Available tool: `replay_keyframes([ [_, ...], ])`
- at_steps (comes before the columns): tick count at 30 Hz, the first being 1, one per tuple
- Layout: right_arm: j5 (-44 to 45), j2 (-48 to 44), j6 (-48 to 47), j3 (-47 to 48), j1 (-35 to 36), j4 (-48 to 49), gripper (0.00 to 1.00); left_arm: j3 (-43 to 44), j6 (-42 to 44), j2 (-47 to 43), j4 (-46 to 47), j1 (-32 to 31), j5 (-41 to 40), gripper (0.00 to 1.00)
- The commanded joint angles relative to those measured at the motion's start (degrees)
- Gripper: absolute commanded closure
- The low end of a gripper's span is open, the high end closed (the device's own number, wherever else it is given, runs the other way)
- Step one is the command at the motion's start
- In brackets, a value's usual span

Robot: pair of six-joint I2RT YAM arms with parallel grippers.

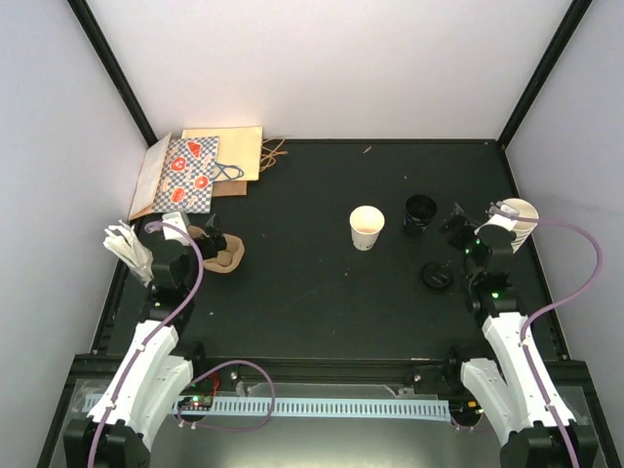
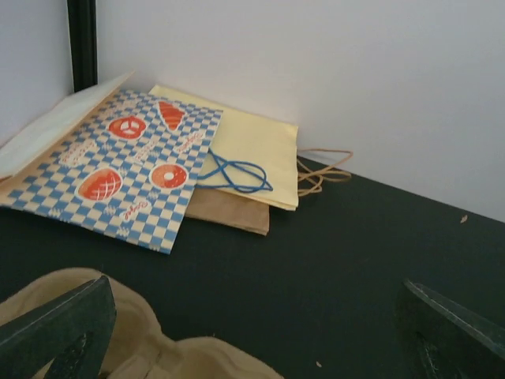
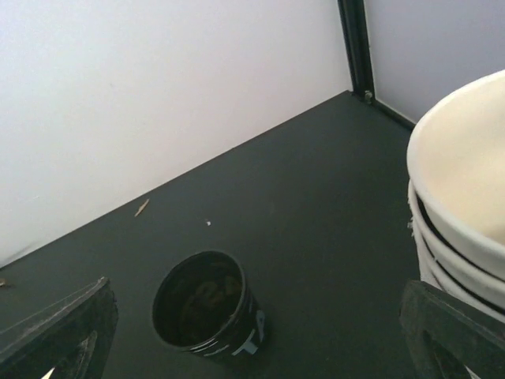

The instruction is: Pack the takeout coffee

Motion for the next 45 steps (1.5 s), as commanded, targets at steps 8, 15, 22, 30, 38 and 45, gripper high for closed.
replay_keyframes([
  [8, -8.0, -3.0, 9.4, -4.4, 0.1, -6.5, 0.00, 10.5, -14.5, 2.7, -21.8, -0.2, 1.2, 0.01],
  [15, -12.6, -3.8, 9.2, -7.7, 0.1, -6.5, 0.00, 18.7, -7.4, 6.5, -24.7, -0.1, 5.1, 0.01],
  [22, -12.7, -8.0, 7.6, -12.3, 0.1, -3.9, 0.00, 41.9, 1.2, 27.3, -40.5, -0.1, 1.9, 0.01],
  [30, -14.4, -12.8, 7.1, -16.7, 0.1, -1.1, 0.00, 60.6, 3.8, 51.9, -48.2, -0.4, 2.7, 0.03],
  [38, -14.7, -15.7, 7.5, -18.2, 0.2, -0.4, 0.00, 79.9, 10.7, 73.1, -58.6, -1.0, -5.5, 0.05],
  [45, -15.1, -16.4, 7.7, -18.7, 0.2, -0.1, 0.00, 87.7, 14.7, 81.8, -60.0, -0.9, -4.9, 0.05],
])
